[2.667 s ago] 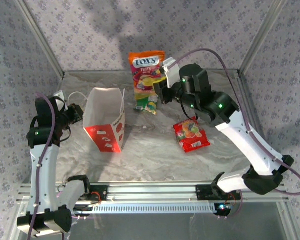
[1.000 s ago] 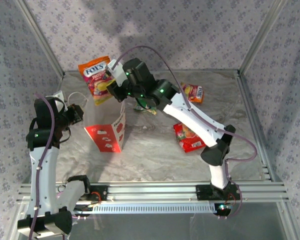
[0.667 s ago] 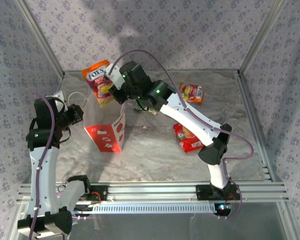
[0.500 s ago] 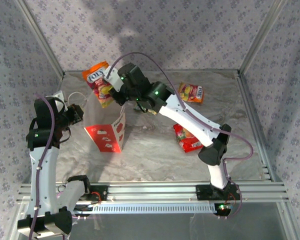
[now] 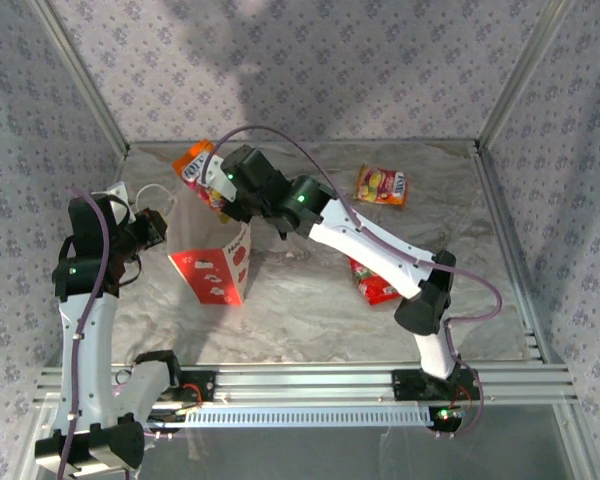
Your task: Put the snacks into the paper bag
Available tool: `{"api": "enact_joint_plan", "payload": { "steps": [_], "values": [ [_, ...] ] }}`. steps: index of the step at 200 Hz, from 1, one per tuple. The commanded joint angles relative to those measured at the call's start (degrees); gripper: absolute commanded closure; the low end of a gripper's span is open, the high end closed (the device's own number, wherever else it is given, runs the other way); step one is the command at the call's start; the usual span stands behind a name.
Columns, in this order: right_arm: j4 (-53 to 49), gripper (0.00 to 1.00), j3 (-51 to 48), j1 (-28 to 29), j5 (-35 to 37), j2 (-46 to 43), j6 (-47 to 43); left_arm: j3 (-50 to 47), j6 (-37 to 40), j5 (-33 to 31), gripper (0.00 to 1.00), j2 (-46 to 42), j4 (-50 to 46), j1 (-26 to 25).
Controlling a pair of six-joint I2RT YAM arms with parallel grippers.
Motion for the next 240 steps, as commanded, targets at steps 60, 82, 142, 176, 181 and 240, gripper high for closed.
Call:
{"api": "enact_joint_plan", "payload": {
  "steps": [60,82,142,176,181,240],
  "values": [
    [-3.0,0.86,4.43,2.59,9.09,3.28,-2.89,2.7,0.88,-0.44,0.9,-0.34,-1.36,0.3],
    [-4.06,0.85,5.2,2.57,10.0,3.23,-1.68,2.65,1.06,-0.47,0.9,-0.49,-1.6,0.33],
    [-7.14,0.85,4.74,2.67,9.36,1.5,2.4,2.56,0.88,-0.42,0.9,-0.58,-1.51,0.34],
    [-6.94,0.85,4.78,2.74,8.74,0.09,4.26,2.65,0.97,-0.33,0.9,-1.1,-1.85,0.33],
    [-7.06,0.85,4.9,2.71,8.46,-0.14,4.76,2.7,0.97,-0.37,0.91,-1.14,-1.93,0.31],
    [-8.55,0.86,4.68,2.62,5.4,-2.55,10.15,2.91,0.53,0.05,0.9,-0.98,-1.66,0.29]
  ]
}}
